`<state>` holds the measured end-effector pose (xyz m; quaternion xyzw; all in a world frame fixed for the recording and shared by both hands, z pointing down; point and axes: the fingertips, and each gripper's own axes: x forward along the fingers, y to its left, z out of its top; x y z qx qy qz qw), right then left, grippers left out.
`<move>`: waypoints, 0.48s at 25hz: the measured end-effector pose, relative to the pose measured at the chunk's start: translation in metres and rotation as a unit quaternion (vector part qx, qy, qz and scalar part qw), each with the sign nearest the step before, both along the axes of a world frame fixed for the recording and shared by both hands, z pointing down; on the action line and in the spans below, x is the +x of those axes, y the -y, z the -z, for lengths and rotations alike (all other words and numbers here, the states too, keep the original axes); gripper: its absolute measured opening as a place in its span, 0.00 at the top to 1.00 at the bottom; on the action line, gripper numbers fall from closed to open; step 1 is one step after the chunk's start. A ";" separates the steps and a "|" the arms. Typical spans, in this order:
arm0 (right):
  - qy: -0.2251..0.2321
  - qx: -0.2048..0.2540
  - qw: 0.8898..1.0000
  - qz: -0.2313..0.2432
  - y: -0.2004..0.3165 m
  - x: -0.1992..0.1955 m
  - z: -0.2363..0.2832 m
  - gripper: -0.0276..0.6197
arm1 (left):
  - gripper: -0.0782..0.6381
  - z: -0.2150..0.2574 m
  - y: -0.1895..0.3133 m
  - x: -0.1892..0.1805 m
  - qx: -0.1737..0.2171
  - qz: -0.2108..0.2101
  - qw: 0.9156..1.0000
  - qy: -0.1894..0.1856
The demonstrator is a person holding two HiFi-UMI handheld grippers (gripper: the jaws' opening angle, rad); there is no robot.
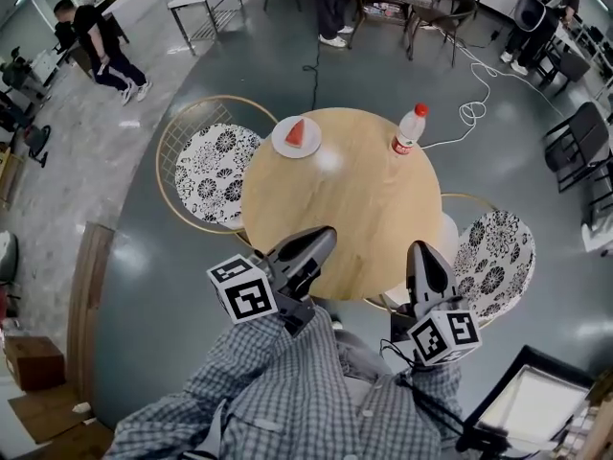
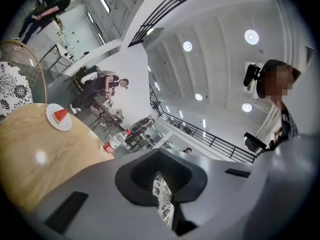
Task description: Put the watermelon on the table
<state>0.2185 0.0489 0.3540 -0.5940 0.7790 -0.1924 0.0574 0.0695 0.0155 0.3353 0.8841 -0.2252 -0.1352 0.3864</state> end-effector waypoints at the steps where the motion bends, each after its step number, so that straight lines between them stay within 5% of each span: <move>1: 0.001 0.002 1.000 -0.001 -0.004 0.002 0.001 0.95 | 0.88 0.000 -0.004 0.002 0.001 0.000 1.000 0.001; 12: 0.001 0.025 1.000 0.004 -0.026 0.004 0.010 0.95 | 0.88 0.002 -0.027 0.006 0.031 0.004 0.999 0.032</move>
